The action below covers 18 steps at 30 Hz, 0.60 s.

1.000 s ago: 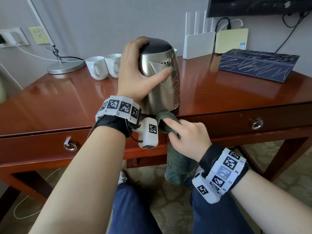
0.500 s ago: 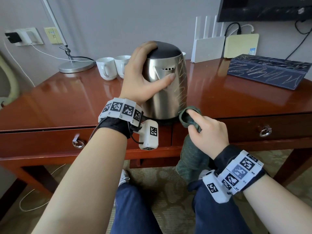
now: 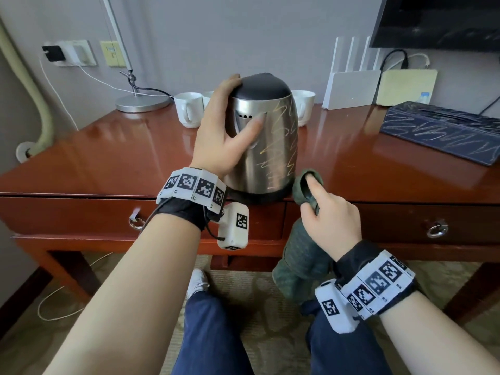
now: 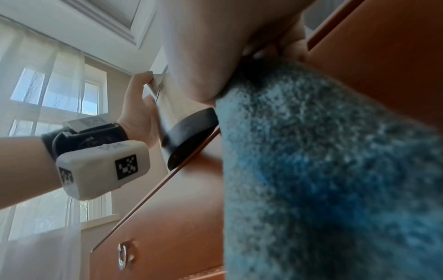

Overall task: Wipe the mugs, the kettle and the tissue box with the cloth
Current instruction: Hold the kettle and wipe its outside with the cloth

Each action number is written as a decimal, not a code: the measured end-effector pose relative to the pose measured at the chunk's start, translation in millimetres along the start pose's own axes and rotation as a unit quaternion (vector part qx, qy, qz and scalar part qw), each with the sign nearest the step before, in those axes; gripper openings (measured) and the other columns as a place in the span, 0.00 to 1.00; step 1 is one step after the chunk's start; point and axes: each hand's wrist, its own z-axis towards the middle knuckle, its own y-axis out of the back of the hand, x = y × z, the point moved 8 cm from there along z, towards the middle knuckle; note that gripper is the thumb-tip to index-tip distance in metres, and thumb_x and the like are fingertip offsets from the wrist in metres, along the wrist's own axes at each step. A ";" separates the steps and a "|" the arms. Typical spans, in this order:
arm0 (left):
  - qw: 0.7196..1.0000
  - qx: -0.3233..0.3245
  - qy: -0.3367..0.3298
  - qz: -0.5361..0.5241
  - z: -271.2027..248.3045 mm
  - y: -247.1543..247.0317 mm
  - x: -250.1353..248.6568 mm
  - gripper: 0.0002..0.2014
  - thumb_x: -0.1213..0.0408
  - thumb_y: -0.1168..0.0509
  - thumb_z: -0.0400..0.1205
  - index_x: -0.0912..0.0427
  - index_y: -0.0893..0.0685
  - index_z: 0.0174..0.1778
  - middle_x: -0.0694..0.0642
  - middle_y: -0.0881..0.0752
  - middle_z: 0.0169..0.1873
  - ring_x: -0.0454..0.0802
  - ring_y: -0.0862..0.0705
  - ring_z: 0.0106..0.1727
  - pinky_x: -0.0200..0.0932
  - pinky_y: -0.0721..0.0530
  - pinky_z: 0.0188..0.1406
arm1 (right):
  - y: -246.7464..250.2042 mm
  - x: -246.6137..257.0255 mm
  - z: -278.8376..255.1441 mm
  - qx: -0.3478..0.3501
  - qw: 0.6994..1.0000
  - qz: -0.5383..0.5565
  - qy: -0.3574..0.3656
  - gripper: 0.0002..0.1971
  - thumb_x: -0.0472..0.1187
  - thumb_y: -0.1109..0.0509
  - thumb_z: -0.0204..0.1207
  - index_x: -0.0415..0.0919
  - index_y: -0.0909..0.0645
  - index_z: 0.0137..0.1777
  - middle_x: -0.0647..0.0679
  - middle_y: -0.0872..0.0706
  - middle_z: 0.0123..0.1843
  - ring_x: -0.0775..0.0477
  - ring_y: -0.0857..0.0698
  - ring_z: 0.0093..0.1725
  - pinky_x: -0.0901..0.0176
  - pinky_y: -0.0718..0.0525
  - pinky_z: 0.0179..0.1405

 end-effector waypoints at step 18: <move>0.995 -0.066 0.061 -0.052 -1.6 -8.1 4.3 0.27 0.46 0.33 0.76 0.49 0.29 0.69 0.48 0.23 0.69 0.40 0.27 0.74 0.37 0.31 0.76 | 7.6 10.8 5.1 0.190 0.846 0.481 -0.133 0.16 0.47 0.44 0.87 0.38 0.24 0.65 0.49 0.22 0.65 0.58 0.22 0.65 0.64 0.32 0.67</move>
